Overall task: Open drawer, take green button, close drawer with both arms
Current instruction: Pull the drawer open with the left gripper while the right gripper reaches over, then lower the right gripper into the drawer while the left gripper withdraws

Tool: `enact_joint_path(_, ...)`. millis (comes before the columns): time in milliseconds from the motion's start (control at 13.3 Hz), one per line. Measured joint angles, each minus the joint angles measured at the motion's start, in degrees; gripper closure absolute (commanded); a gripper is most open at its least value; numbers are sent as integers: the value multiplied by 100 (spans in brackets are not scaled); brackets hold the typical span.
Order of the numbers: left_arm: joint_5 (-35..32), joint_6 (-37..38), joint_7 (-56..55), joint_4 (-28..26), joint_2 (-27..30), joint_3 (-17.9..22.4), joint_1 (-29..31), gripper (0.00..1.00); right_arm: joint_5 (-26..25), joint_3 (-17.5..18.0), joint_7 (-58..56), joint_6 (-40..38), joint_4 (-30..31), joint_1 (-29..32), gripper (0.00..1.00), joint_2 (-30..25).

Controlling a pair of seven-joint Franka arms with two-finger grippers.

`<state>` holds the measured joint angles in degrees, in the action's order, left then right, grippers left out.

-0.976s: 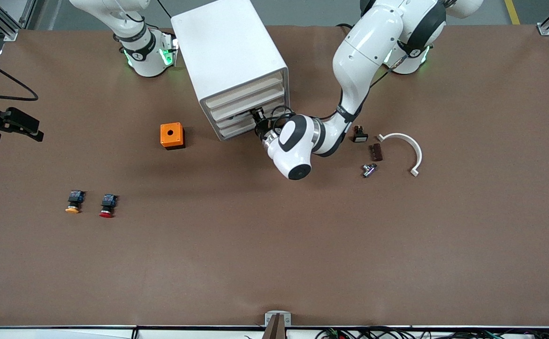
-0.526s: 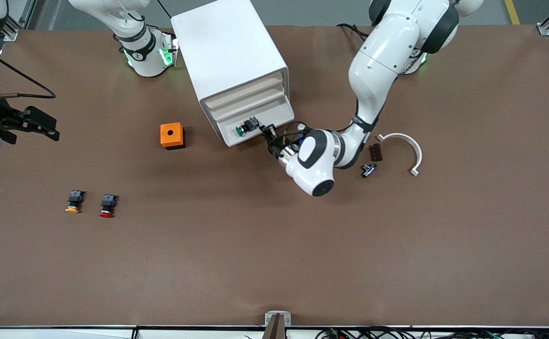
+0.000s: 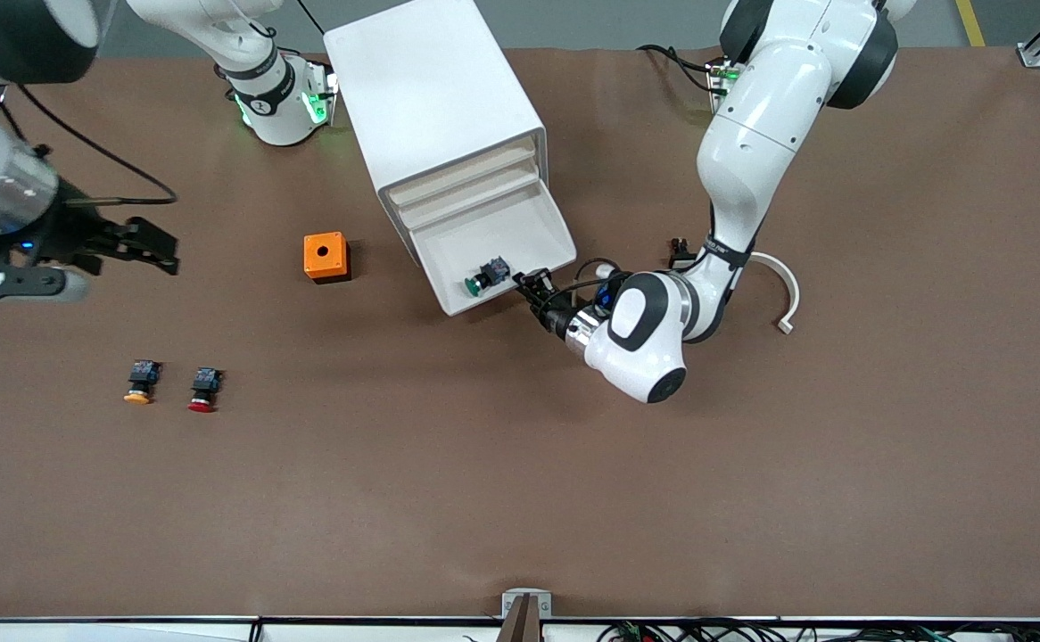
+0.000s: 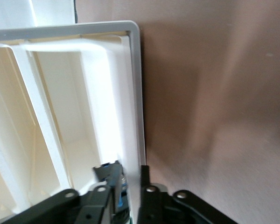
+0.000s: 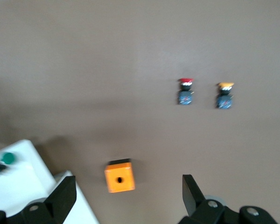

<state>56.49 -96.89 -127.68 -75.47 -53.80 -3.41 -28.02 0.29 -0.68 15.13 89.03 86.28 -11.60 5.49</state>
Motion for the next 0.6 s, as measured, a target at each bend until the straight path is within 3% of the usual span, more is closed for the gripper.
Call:
enact_joint_path(300, 0, 22, 258, 165, 35, 41, 307, 0, 3, 30, 2178, 35, 23, -857, 0, 320)
enact_joint_path(601, -121, 77, 884, 480, 263, 673, 442, 0, 314, 32, 4098, 474, 23, -1492, 0, 806)
